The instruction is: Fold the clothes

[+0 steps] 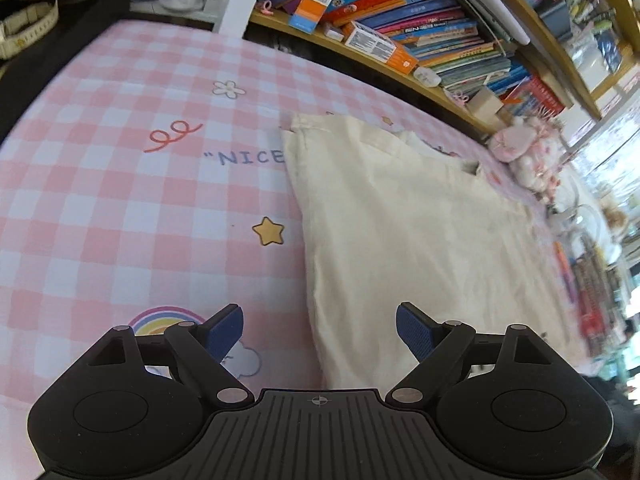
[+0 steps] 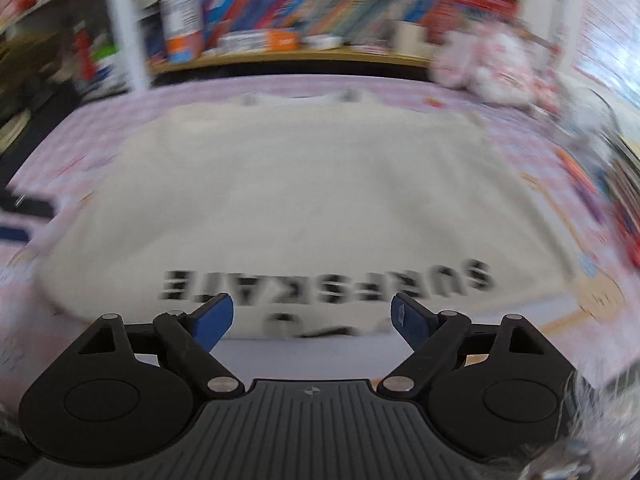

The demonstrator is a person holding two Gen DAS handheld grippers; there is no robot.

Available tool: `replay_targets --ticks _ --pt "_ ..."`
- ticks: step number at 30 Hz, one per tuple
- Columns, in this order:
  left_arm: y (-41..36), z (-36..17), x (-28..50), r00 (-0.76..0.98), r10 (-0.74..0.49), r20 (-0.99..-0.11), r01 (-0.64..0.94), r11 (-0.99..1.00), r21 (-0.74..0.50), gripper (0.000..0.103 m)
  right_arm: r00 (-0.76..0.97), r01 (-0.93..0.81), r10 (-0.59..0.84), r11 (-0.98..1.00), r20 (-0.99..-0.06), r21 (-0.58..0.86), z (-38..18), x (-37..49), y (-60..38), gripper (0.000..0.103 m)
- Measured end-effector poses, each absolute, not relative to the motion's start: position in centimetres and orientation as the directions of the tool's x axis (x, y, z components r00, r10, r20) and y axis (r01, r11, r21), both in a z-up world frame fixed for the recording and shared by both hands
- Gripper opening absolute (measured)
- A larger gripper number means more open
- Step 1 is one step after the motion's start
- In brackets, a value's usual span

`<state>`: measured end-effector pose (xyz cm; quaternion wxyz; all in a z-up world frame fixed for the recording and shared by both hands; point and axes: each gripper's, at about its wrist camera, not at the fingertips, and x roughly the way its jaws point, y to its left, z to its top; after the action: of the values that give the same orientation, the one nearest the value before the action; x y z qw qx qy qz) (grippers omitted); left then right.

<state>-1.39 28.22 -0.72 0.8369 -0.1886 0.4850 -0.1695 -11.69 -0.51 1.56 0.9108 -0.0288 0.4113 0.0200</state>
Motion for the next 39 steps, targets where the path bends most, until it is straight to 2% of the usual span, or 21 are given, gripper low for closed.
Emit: replay_targets --ticks 10,13,19,27,30,32,36,39 --pt "31.4 -3.1 -1.3 0.417 -0.578 -0.701 0.004 0.773 -0.635 0.088 0.584 -0.386 0.233 0.923 -0.777 -0.013 2.3 -8.9 9.0 0.086" --pt "32.6 -3.7 -1.4 0.418 -0.589 -0.692 -0.029 0.752 -0.658 0.091 0.549 -0.464 0.236 0.884 -0.802 -0.058 2.0 -8.4 11.3 0.086" --pt "34.3 -4.6 -1.5 0.433 -0.615 -0.658 -0.084 0.700 -0.709 0.092 0.503 -0.563 0.219 0.817 -0.836 -0.125 1.1 -7.6 14.2 0.085" --pt "35.7 -5.9 -1.8 0.453 -0.639 -0.622 -0.156 0.630 -0.761 0.093 0.494 -0.675 0.258 0.716 -0.830 -0.179 0.8 -8.4 16.0 0.083" --pt "36.0 -6.3 -1.8 0.462 -0.652 -0.602 -0.164 0.604 -0.780 0.096 0.490 -0.705 0.262 0.680 -0.832 -0.201 0.4 -8.7 16.7 0.072" --pt "36.2 -6.5 -1.8 0.467 -0.660 -0.588 -0.169 0.586 -0.793 0.098 0.481 -0.722 0.264 0.660 -0.836 -0.207 0.1 -8.7 17.1 0.060" --pt "36.2 -6.5 -1.8 0.467 -0.666 -0.582 -0.171 0.578 -0.798 0.099 0.447 -0.761 0.271 0.616 -0.852 -0.204 -0.5 -8.8 18.1 0.049" --pt "35.9 -6.7 -1.6 0.444 -0.686 -0.577 -0.173 0.566 -0.806 0.099 0.430 -0.780 0.268 0.591 -0.862 -0.205 -1.1 -8.7 18.7 0.036"
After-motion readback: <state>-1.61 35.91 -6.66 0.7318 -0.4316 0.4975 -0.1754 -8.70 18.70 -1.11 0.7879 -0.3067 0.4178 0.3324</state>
